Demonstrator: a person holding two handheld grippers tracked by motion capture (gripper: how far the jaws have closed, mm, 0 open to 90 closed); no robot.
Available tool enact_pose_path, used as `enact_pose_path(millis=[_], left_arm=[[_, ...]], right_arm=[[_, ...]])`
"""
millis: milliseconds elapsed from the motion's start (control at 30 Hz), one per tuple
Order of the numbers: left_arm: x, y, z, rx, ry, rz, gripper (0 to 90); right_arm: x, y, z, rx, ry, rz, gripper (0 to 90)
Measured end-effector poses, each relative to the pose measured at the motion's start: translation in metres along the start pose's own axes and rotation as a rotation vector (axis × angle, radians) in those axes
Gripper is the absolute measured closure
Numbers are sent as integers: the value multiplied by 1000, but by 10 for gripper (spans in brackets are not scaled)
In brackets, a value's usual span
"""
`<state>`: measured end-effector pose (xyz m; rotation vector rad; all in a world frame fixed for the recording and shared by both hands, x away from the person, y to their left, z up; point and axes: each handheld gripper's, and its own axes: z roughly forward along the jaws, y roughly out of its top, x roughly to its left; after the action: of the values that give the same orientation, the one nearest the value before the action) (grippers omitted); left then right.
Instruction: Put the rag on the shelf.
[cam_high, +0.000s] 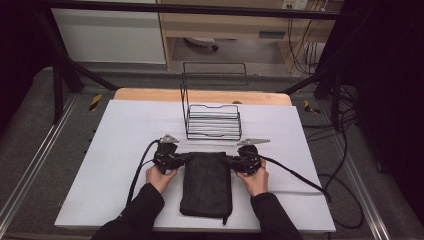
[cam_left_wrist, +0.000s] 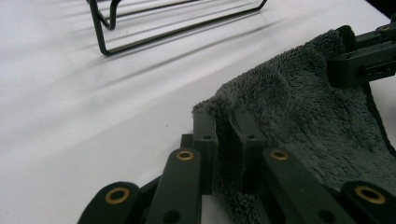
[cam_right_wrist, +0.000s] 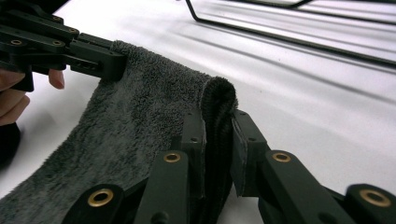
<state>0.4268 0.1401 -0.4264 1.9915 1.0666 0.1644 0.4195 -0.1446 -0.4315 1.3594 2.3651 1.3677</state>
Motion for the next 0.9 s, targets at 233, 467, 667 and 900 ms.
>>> enact_pose_path(millis=[233, 467, 667, 900], left_arm=[[-5, 4, -10, -27, 2, 27, 816], [-13, 8, -20, -64, 2, 56, 815], [-17, 11, -29, -94, 7, 72, 815], [-21, 16, -39, -125, -8, 83, 815]], right_arm=[[8, 3, -10, -38, 0, -34, 782], [14, 4, -23, -79, 9, -46, 782], [16, 7, -29, -108, 13, -50, 782], [22, 12, -39, -147, 7, -76, 782]])
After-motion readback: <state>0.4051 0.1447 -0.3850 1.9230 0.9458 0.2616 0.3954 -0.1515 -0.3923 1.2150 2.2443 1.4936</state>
